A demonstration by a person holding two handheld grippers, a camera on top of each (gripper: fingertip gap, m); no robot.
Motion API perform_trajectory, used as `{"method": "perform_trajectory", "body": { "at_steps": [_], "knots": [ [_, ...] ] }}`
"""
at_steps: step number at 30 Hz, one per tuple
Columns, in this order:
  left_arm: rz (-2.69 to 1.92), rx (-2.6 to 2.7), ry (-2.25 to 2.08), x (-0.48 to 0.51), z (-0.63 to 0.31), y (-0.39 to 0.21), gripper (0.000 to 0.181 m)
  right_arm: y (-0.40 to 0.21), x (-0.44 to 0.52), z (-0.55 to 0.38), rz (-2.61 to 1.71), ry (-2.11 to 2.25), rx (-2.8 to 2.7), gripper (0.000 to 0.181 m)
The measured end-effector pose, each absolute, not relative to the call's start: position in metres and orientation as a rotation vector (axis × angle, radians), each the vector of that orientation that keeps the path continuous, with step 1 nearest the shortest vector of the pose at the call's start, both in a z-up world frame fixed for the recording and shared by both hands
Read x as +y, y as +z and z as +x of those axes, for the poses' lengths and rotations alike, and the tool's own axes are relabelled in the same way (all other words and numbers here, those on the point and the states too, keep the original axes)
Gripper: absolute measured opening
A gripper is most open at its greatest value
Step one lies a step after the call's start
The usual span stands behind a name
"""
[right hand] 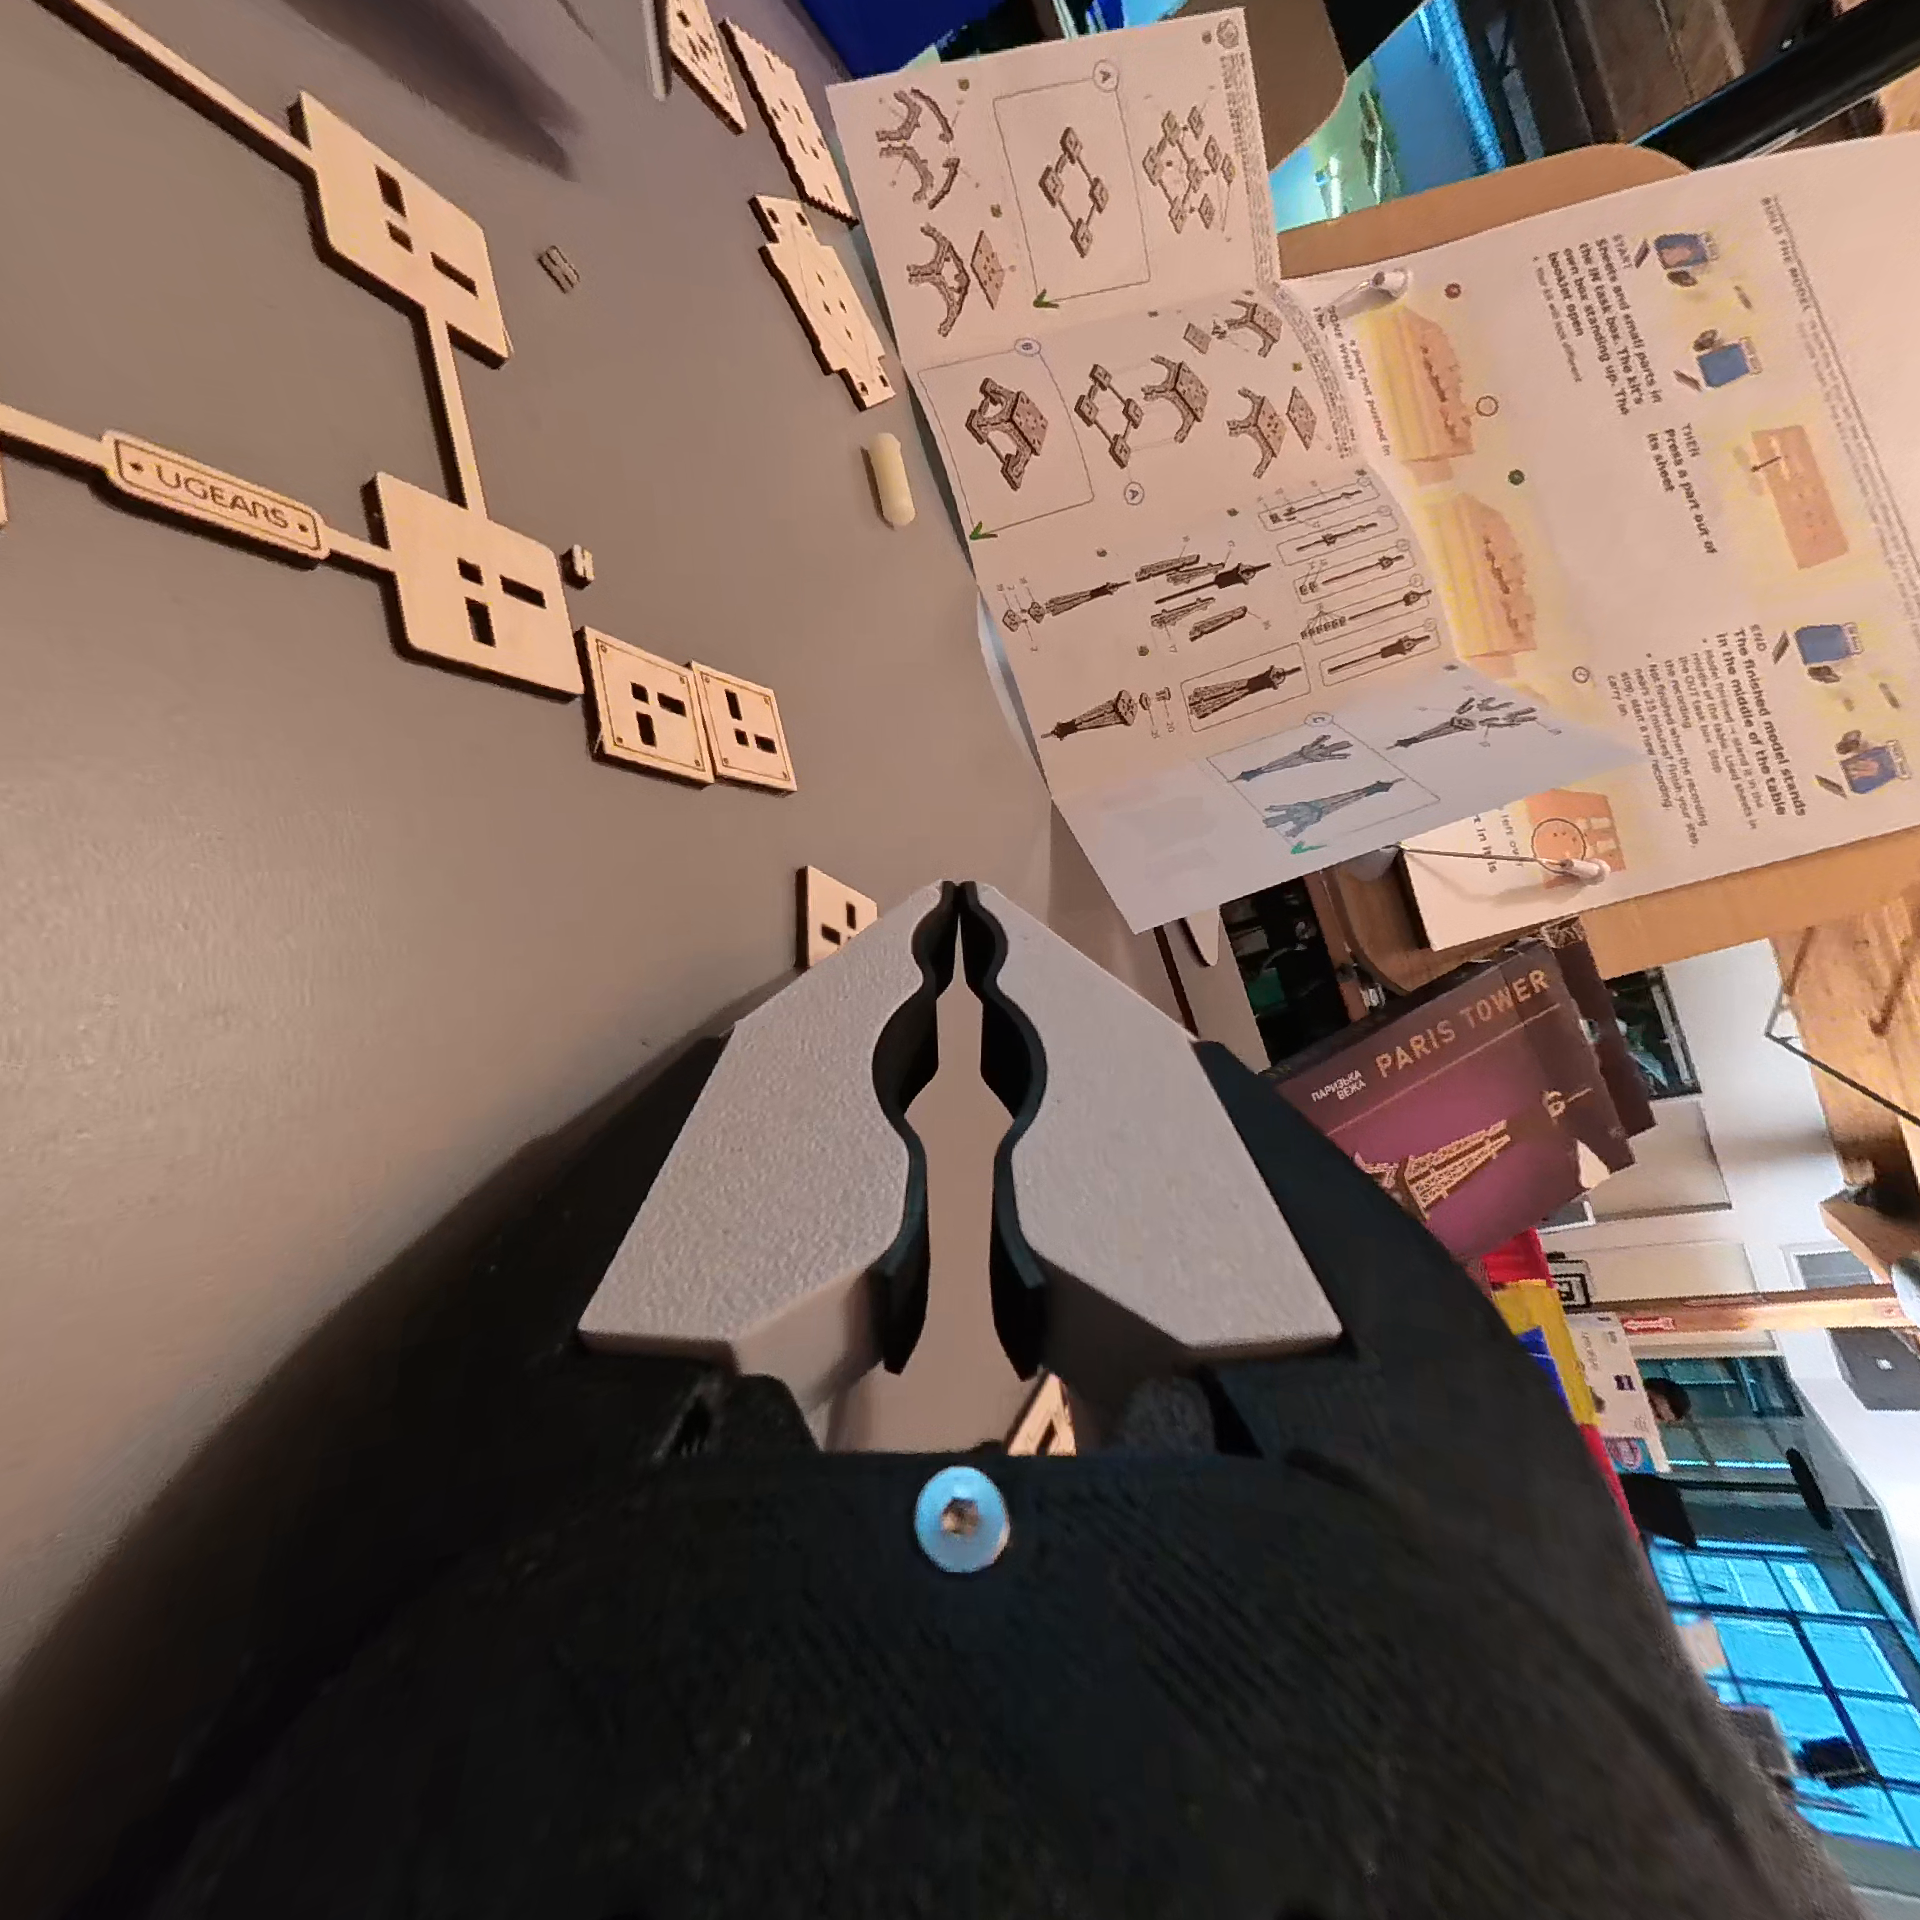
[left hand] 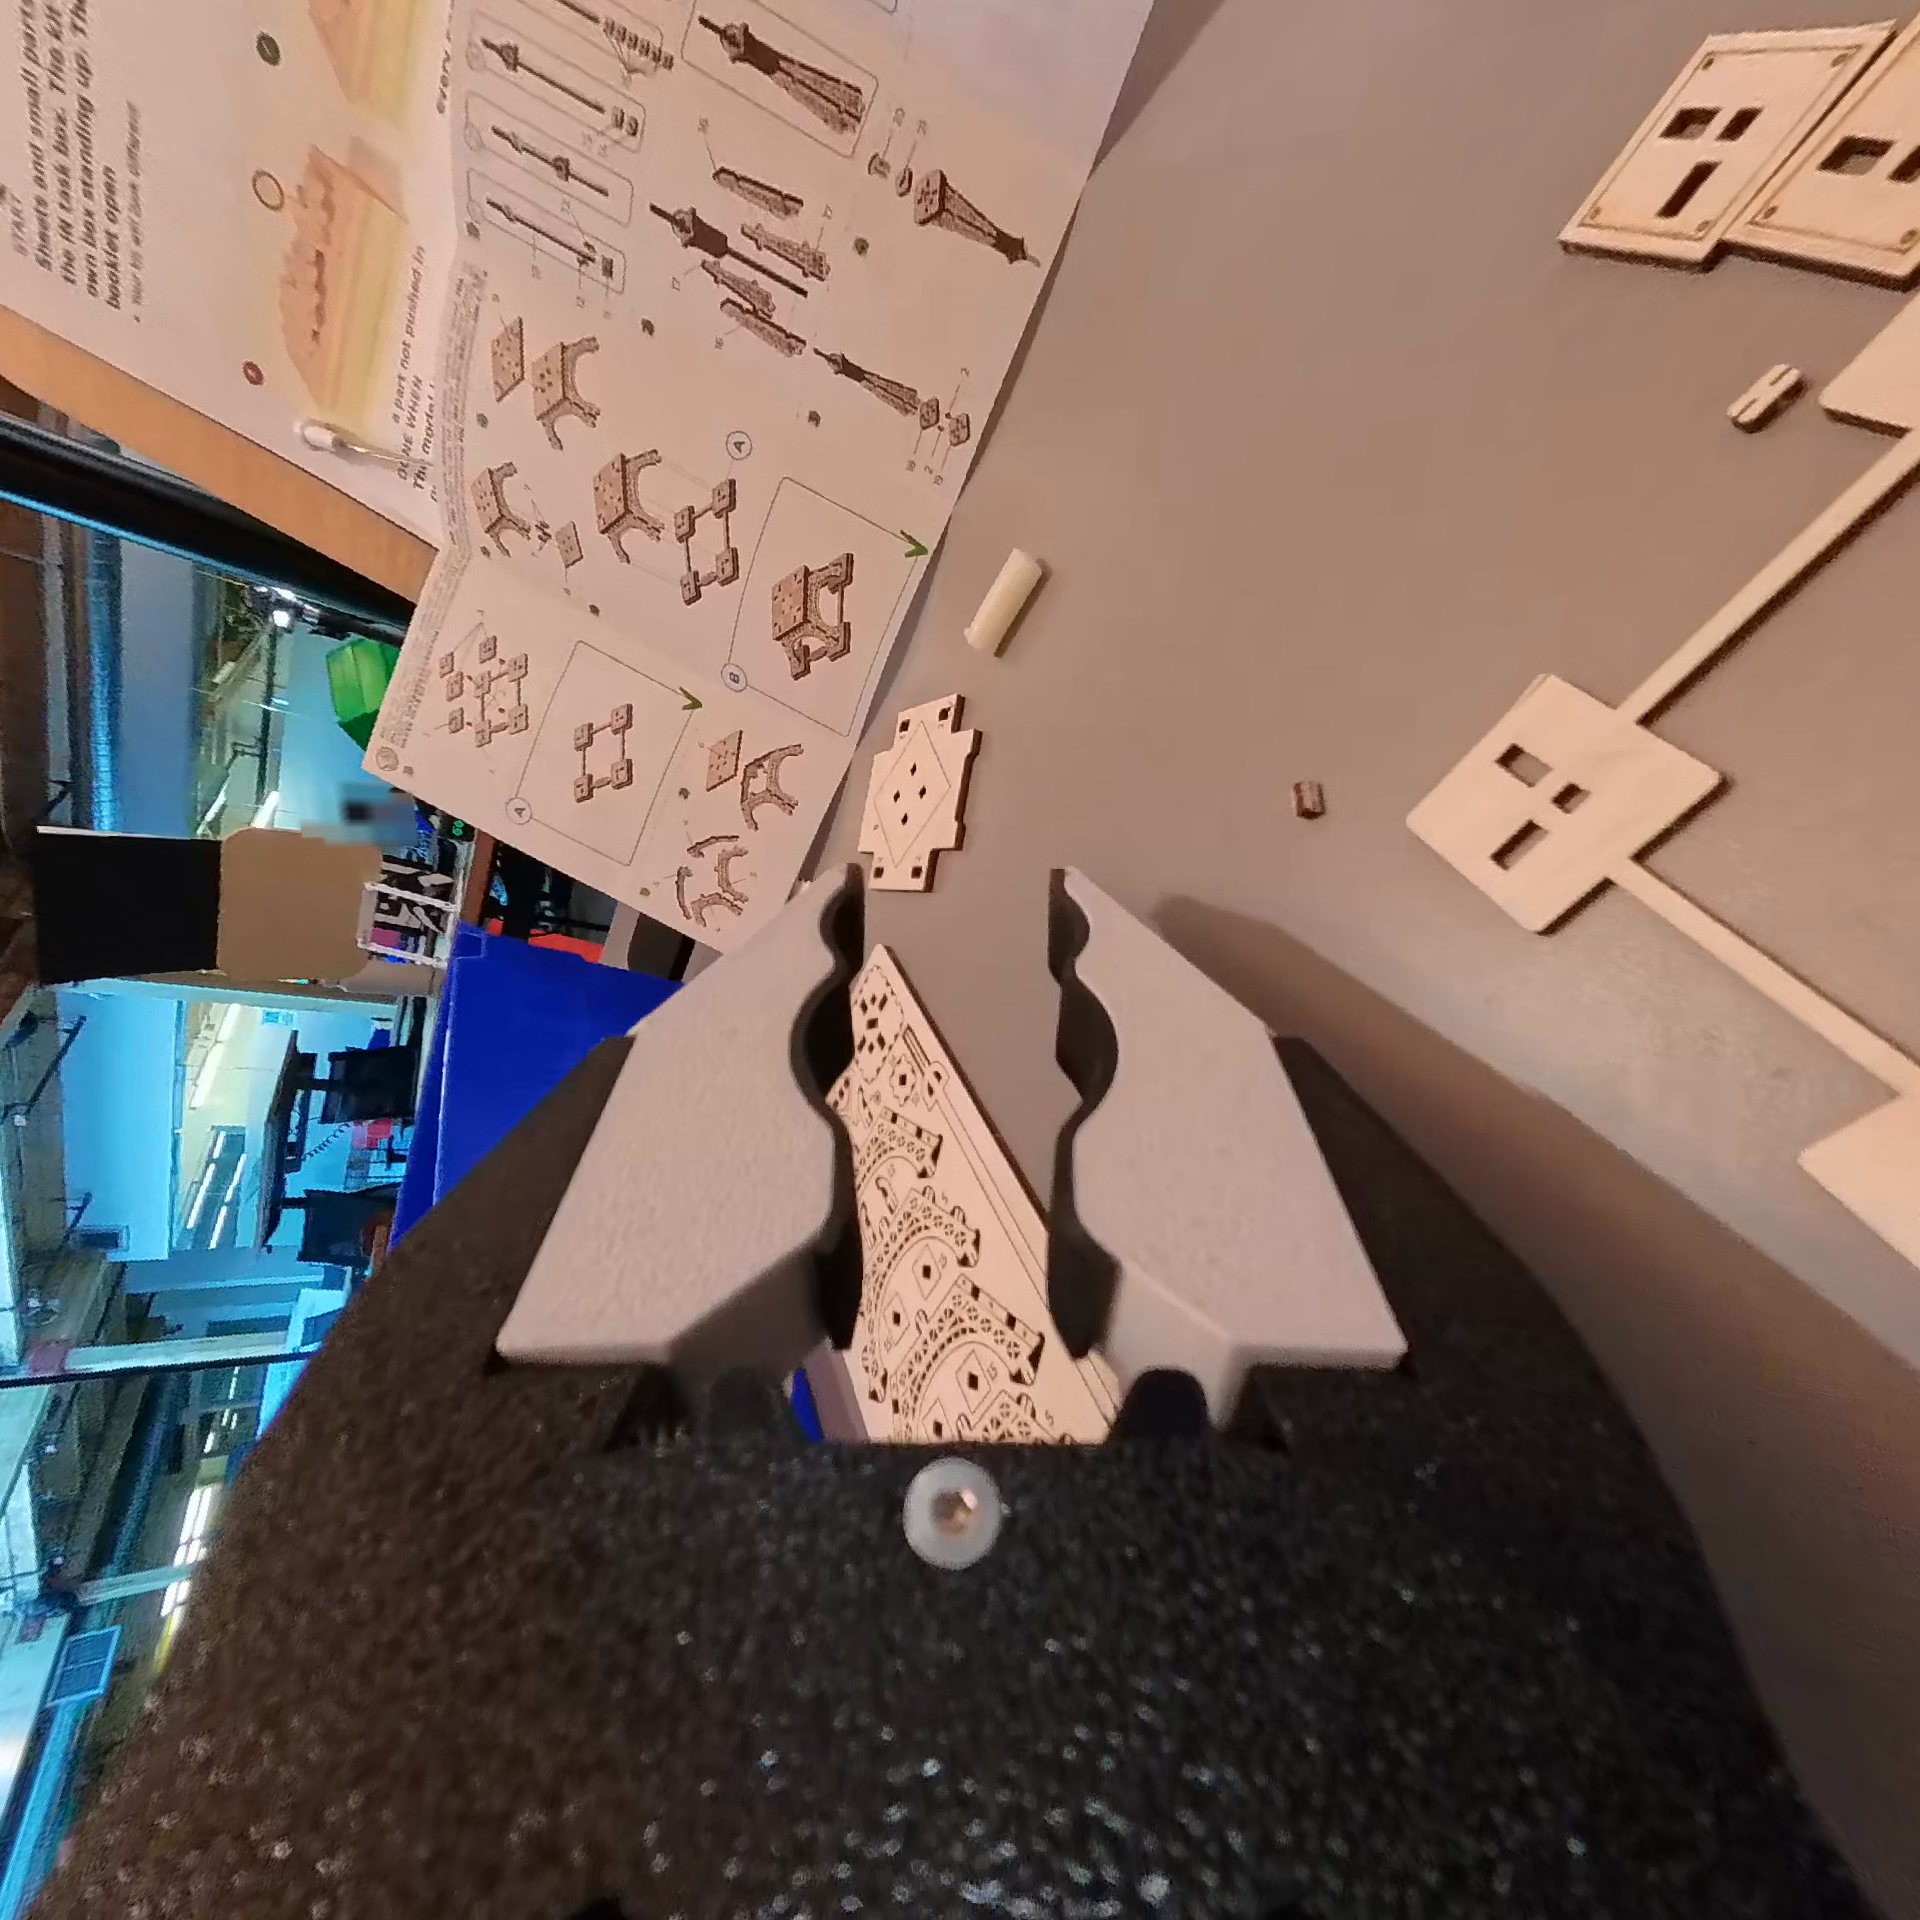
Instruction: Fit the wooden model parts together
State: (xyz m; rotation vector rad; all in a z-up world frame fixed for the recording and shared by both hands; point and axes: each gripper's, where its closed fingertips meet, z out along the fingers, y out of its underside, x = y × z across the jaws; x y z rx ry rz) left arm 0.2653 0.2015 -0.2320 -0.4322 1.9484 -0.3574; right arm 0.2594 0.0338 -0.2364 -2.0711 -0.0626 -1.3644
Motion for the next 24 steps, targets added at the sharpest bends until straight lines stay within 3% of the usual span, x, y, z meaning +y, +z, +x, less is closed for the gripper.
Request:
{"method": "perform_trajectory", "body": {
  "at_steps": [24],
  "knots": [
    [-0.372,1.906,-0.396,0.191,0.262,-0.222,0.032,-0.253,0.044,0.264,-2.157,-1.339,-0.144,0.000]
  ]
}}
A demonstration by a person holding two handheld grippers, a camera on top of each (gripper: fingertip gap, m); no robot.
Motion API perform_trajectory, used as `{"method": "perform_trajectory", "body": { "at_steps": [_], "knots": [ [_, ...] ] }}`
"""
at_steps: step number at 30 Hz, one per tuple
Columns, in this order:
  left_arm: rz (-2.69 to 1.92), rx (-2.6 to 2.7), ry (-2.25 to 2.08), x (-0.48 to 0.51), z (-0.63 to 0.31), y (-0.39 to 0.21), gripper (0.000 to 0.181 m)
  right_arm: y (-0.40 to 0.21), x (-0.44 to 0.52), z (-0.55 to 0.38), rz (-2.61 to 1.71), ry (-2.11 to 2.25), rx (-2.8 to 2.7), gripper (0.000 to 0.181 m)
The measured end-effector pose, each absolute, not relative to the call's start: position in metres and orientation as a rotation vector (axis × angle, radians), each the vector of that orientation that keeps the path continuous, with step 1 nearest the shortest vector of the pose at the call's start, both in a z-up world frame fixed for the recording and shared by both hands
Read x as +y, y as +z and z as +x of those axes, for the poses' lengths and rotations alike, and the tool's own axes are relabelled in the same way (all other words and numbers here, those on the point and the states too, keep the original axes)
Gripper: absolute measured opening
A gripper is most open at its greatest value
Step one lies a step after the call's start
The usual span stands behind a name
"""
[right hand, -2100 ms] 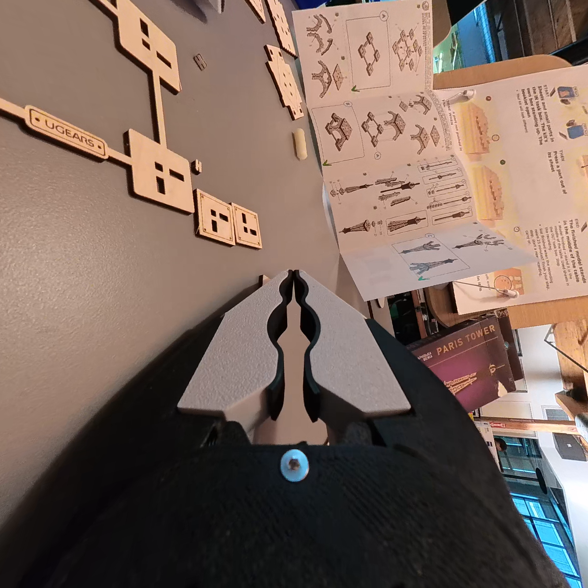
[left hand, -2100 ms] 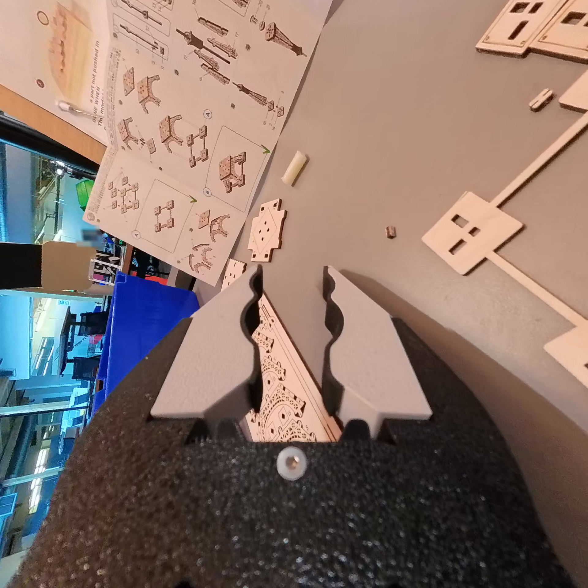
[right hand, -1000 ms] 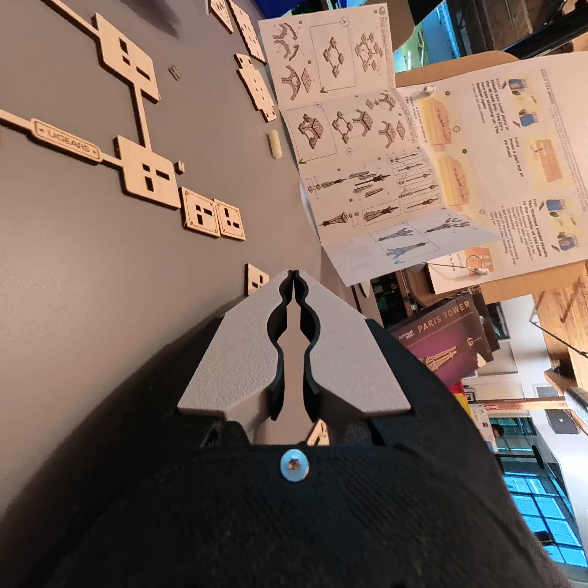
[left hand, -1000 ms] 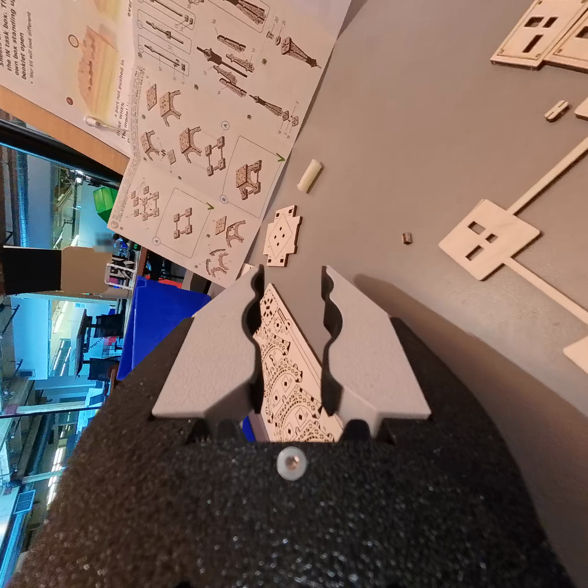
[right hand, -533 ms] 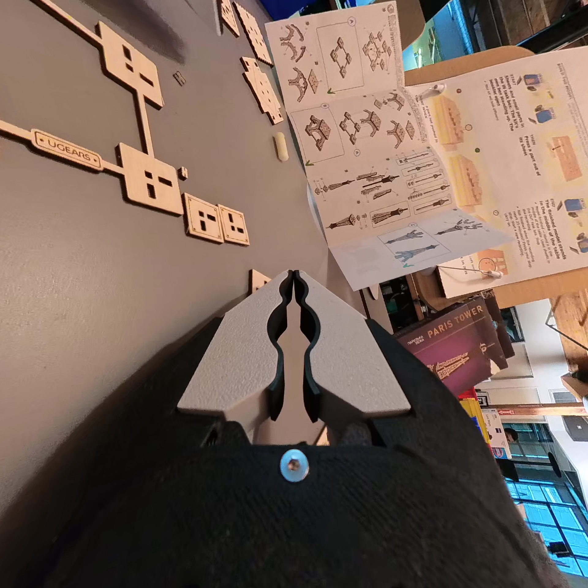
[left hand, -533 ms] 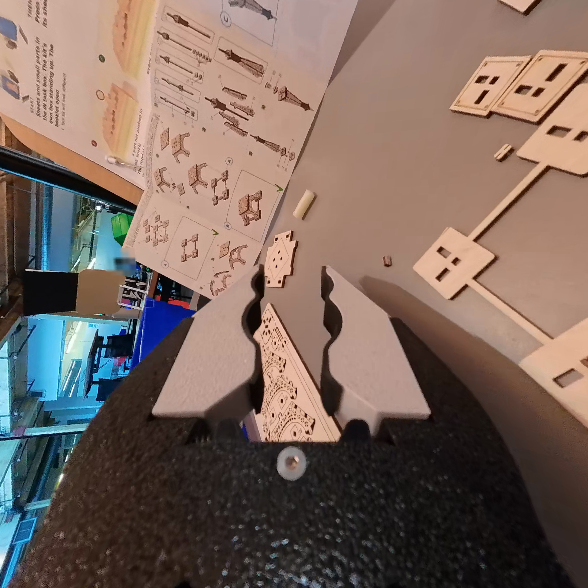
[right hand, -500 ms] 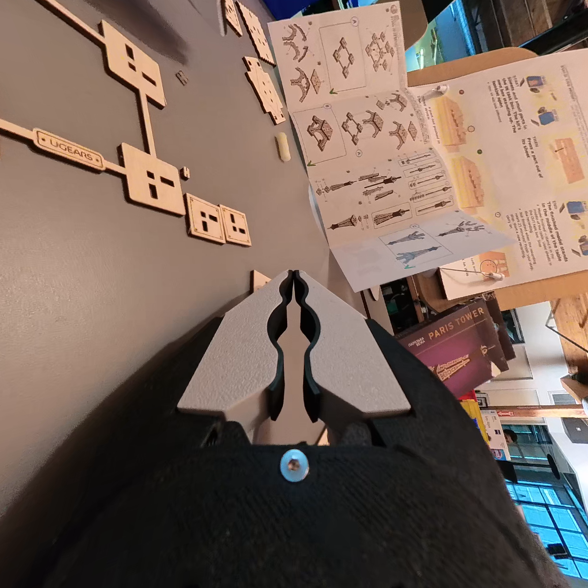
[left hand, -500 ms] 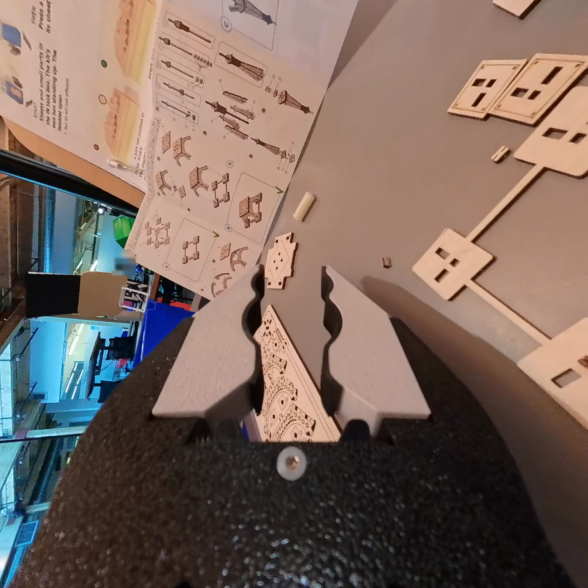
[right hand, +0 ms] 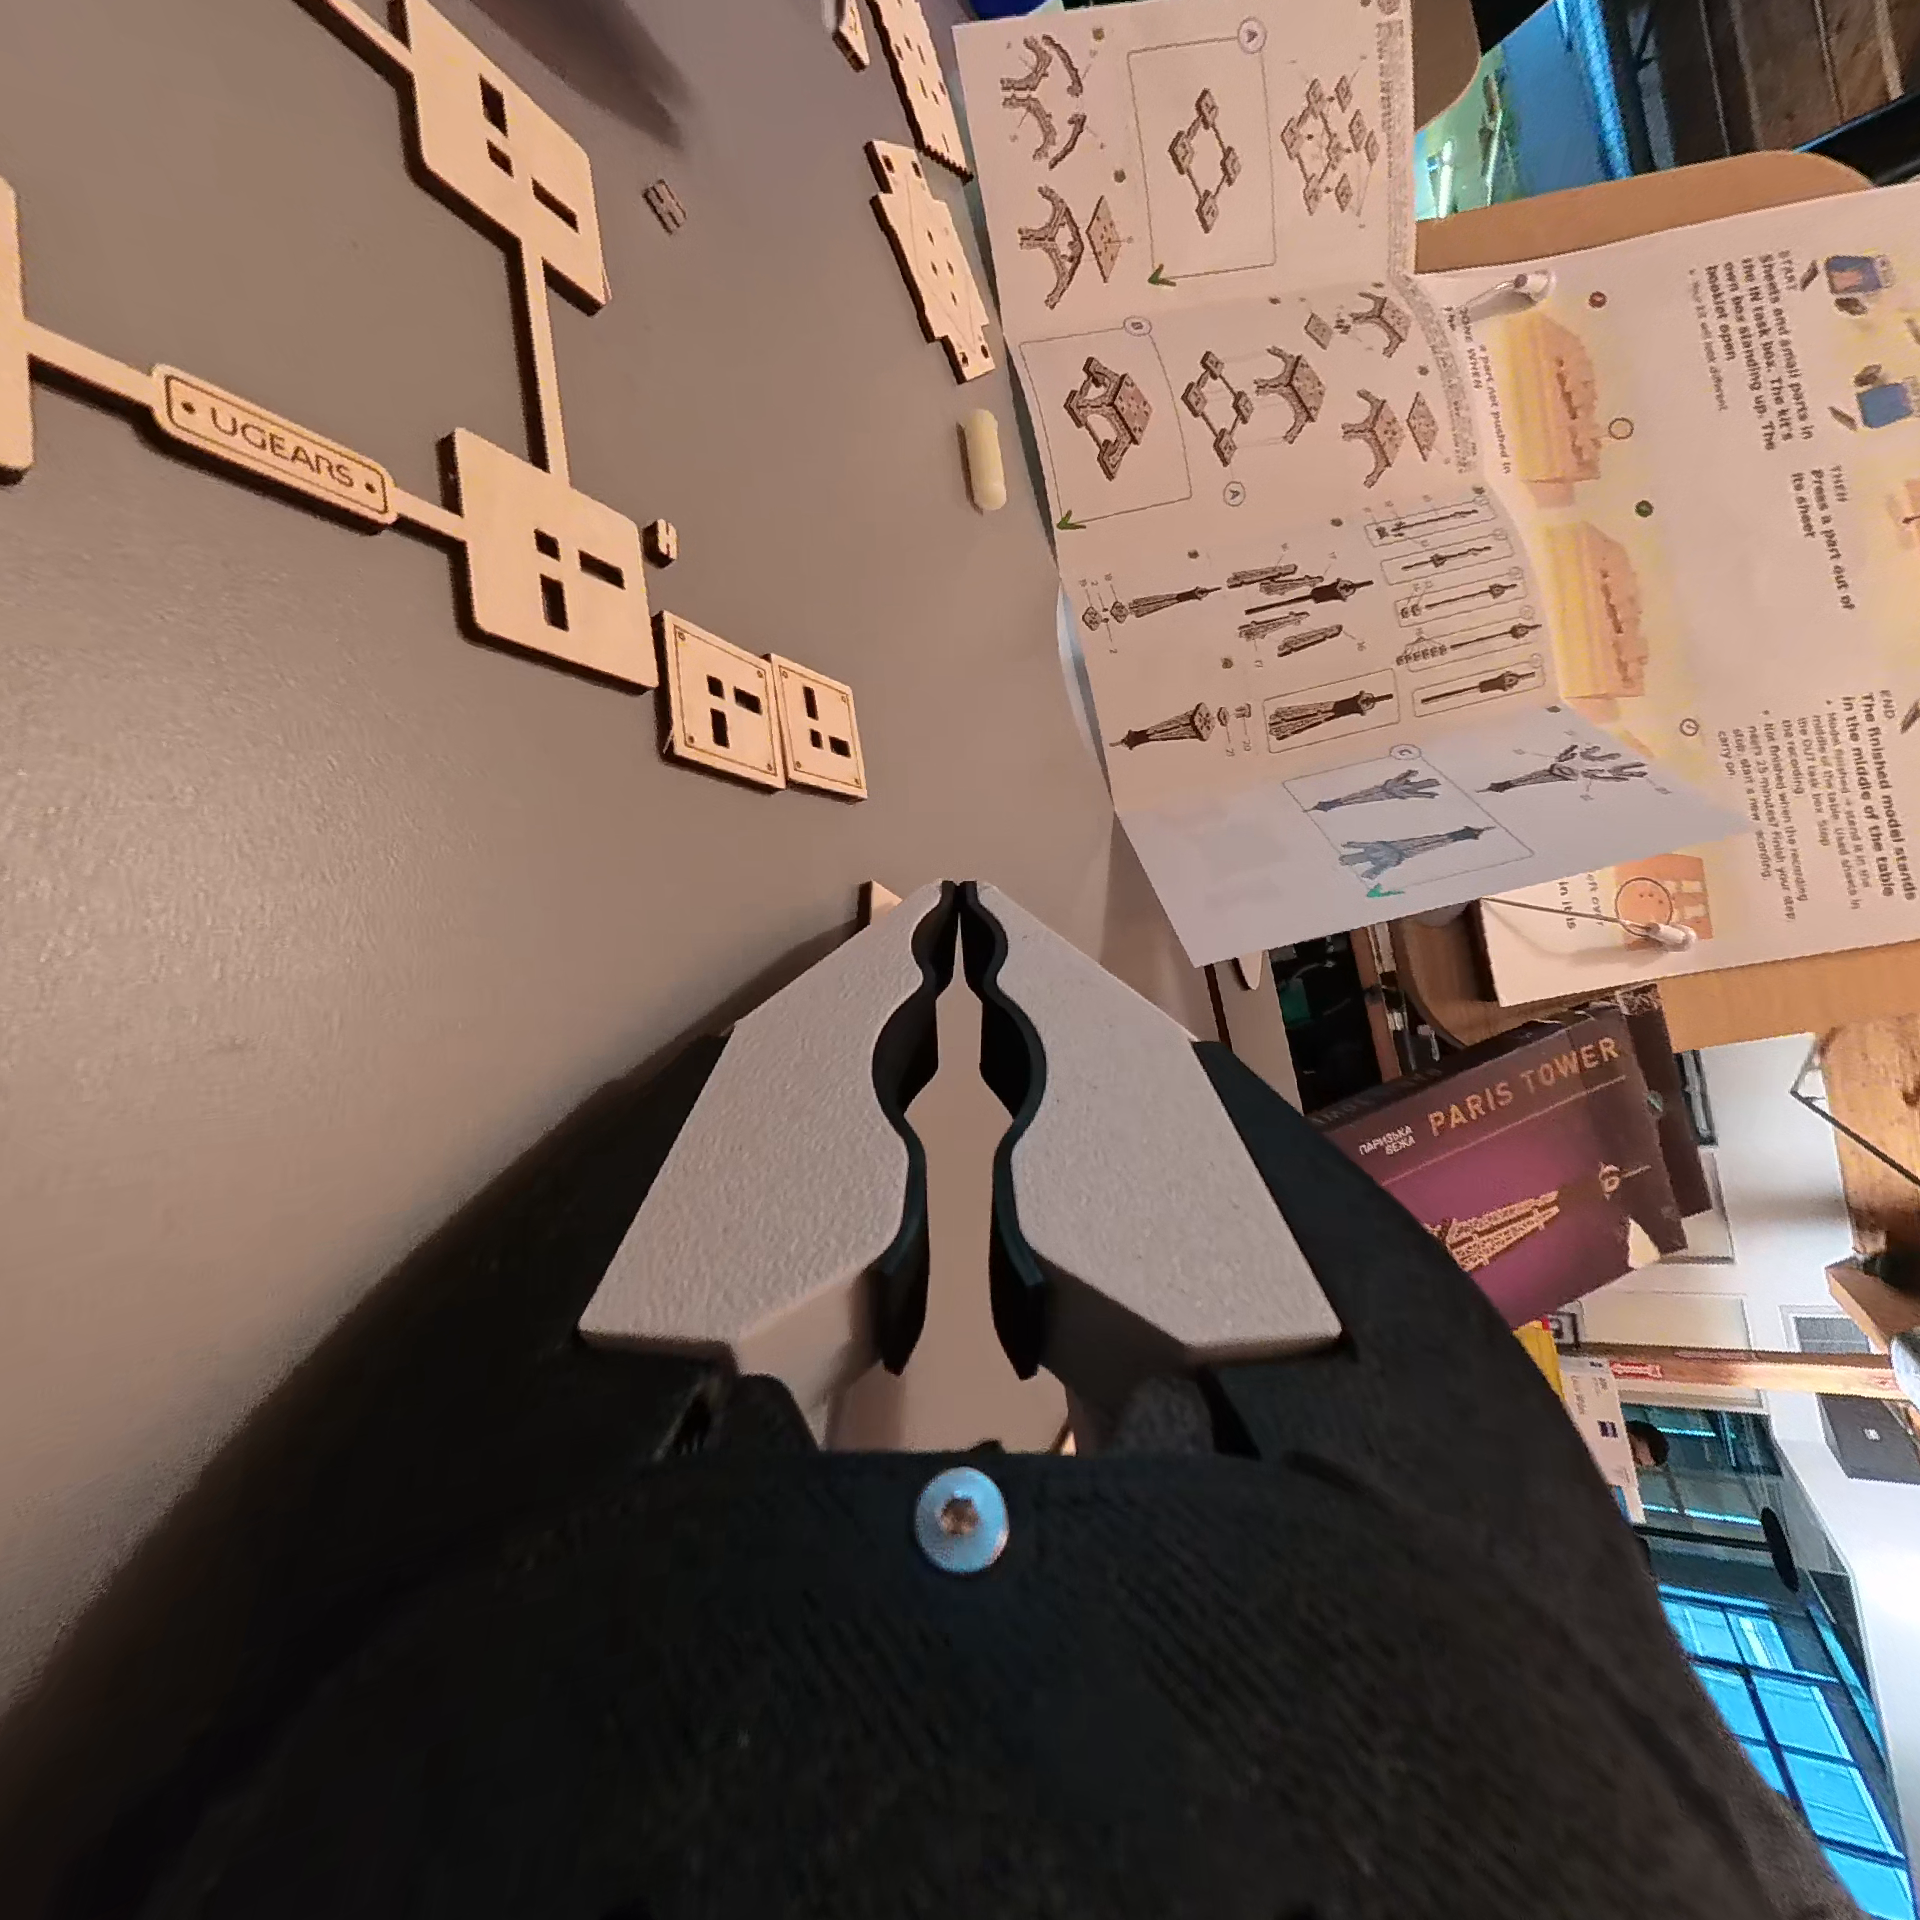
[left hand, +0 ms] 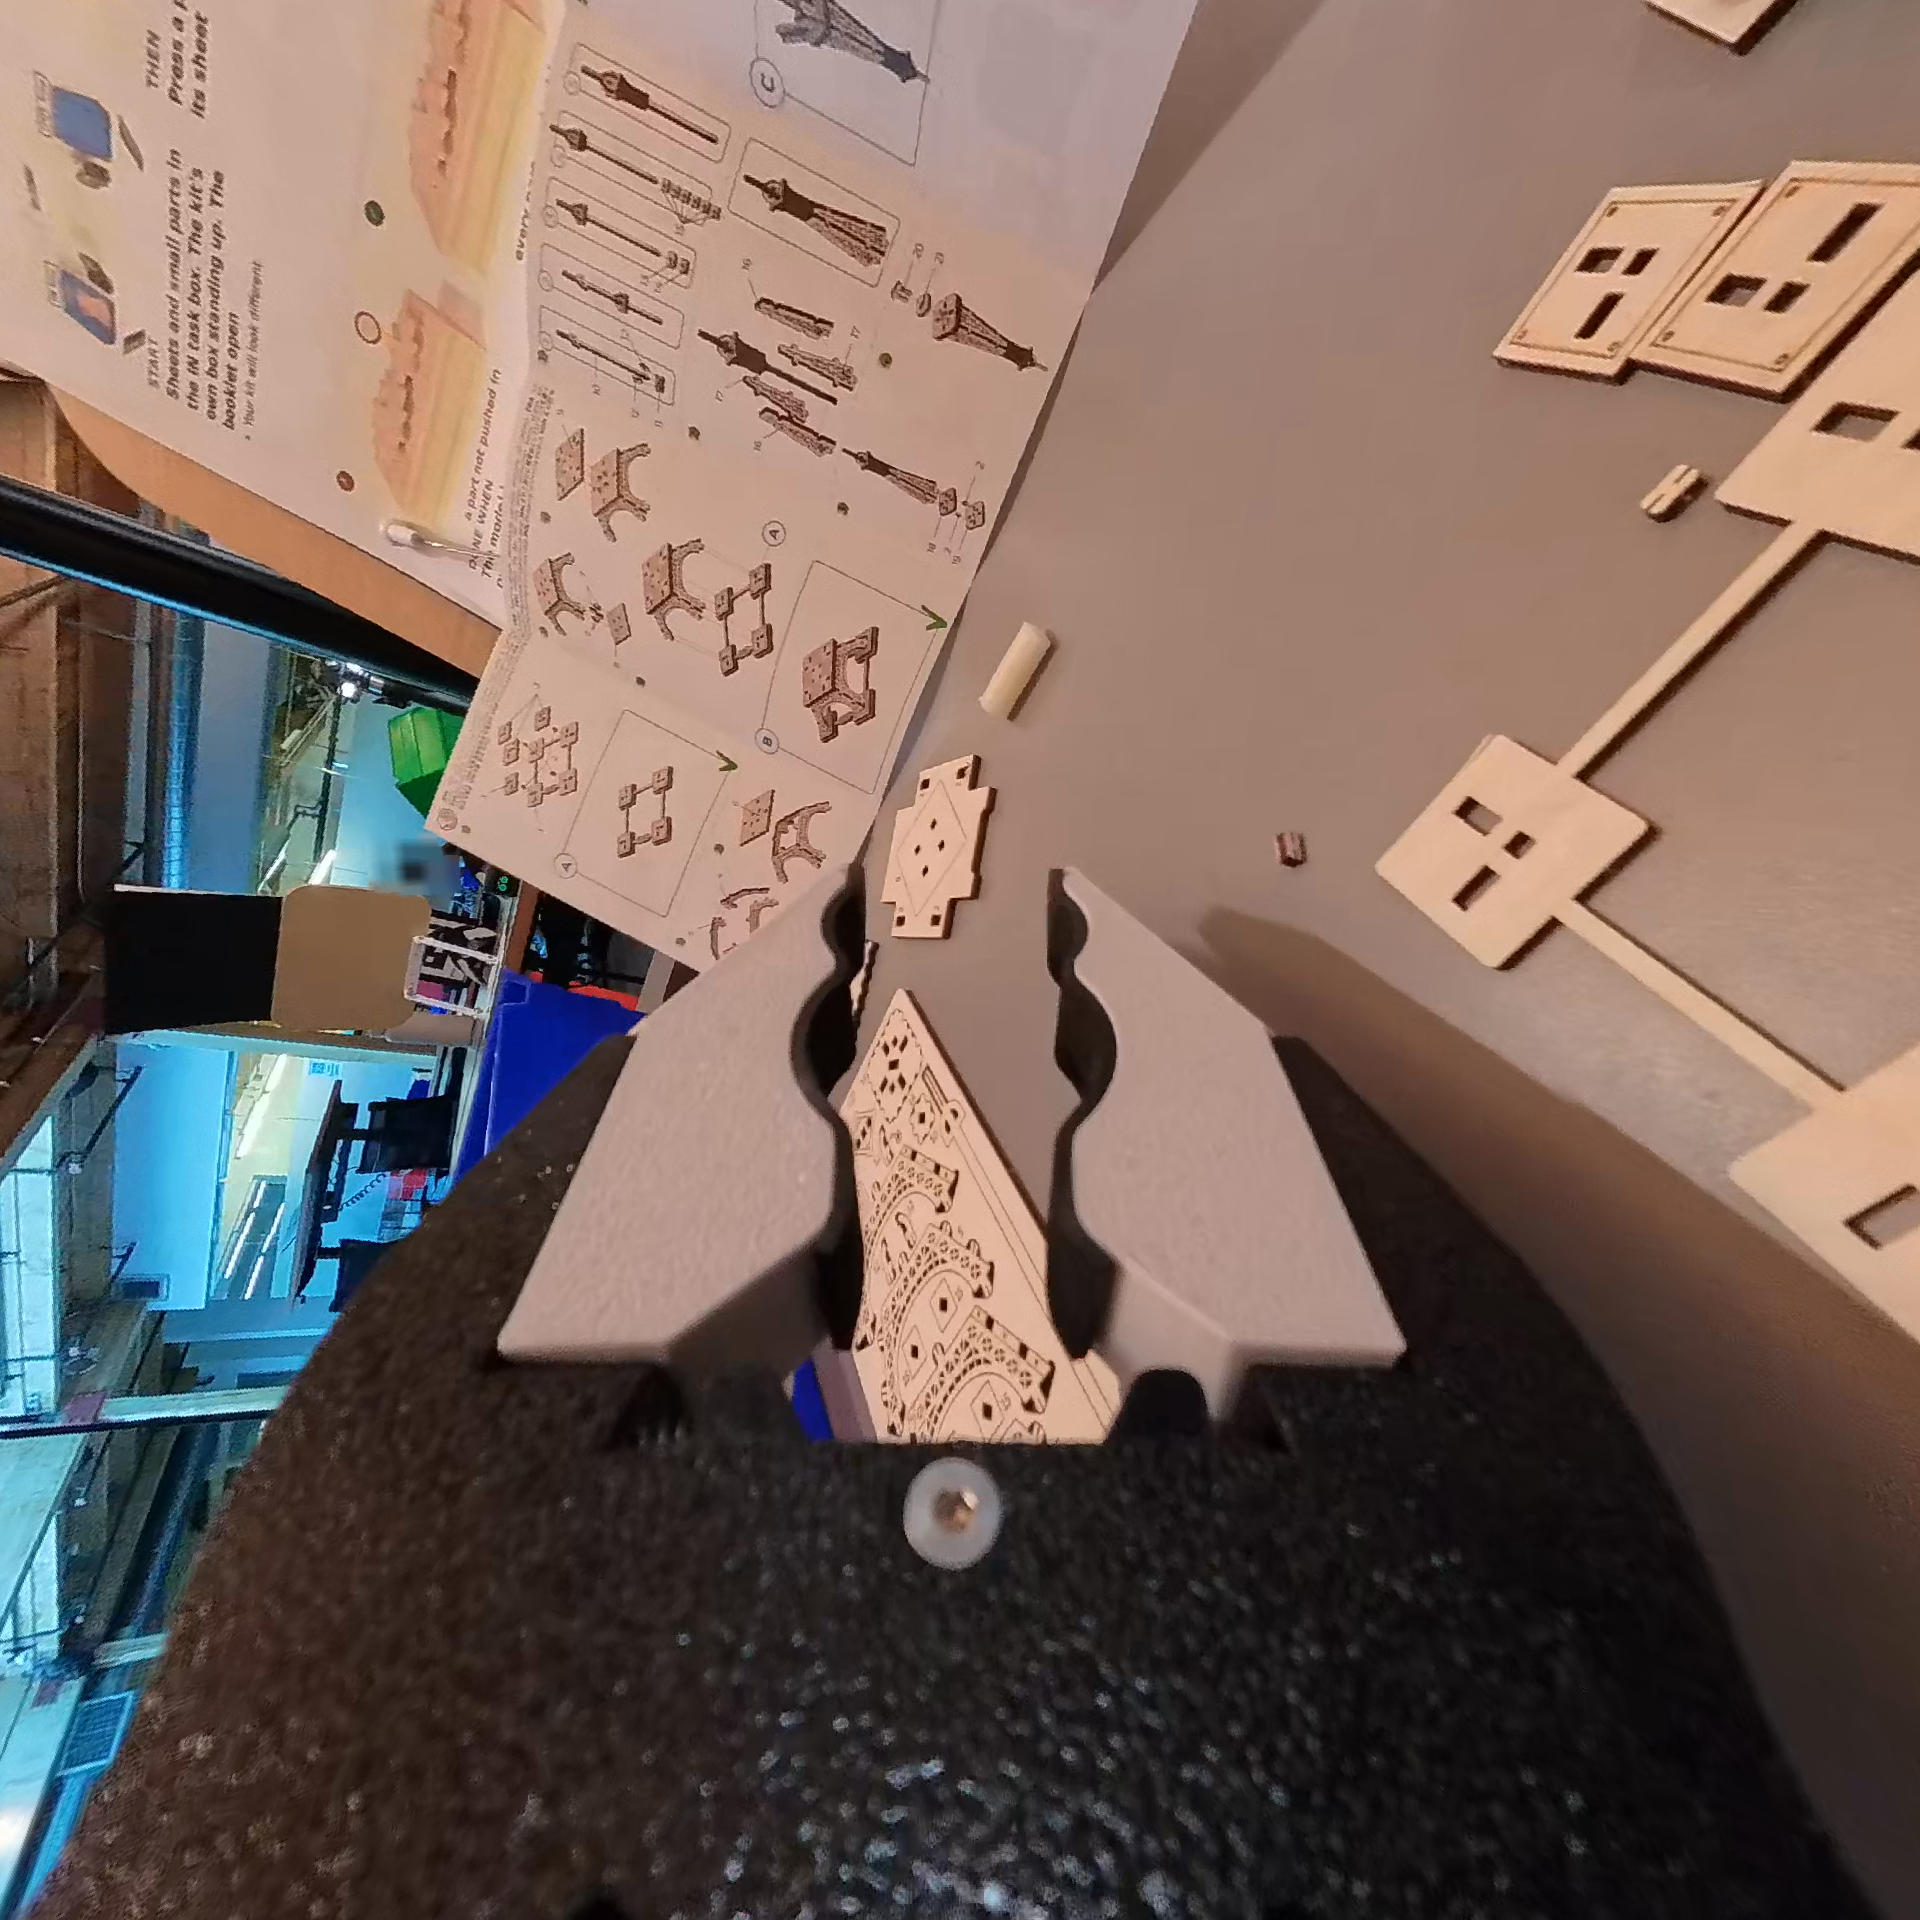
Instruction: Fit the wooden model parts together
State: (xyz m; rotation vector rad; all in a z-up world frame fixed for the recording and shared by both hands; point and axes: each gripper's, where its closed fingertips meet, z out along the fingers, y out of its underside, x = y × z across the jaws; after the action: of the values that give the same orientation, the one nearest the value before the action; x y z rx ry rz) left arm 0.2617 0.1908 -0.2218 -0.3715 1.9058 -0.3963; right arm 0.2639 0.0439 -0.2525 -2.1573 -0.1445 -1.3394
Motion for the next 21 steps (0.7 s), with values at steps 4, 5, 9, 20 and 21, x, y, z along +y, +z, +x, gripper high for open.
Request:
{"method": "perform_trajectory", "body": {
  "at_steps": [4,5,9,20,21],
  "knots": [
    [-0.414,1.950,-0.506,0.188,0.257,-0.218,0.029,-0.252,0.044,0.265,-2.155,-1.347,-0.146,0.000],
    [-0.418,1.977,-0.556,0.186,0.254,-0.216,0.029,-0.252,0.045,0.266,-2.155,-1.347,-0.149,0.000],
    [-0.463,2.166,-0.835,0.172,0.235,-0.219,0.029,-0.252,0.046,0.265,-2.150,-1.347,-0.164,0.000],
    [-0.167,2.546,-1.223,0.158,0.147,-0.224,0.040,-0.252,0.048,0.264,-2.144,-1.330,-0.177,0.000],
    [-0.168,2.510,-1.259,0.157,0.149,-0.223,0.040,-0.252,0.048,0.264,-2.145,-1.329,-0.177,0.000]
  ]
}}
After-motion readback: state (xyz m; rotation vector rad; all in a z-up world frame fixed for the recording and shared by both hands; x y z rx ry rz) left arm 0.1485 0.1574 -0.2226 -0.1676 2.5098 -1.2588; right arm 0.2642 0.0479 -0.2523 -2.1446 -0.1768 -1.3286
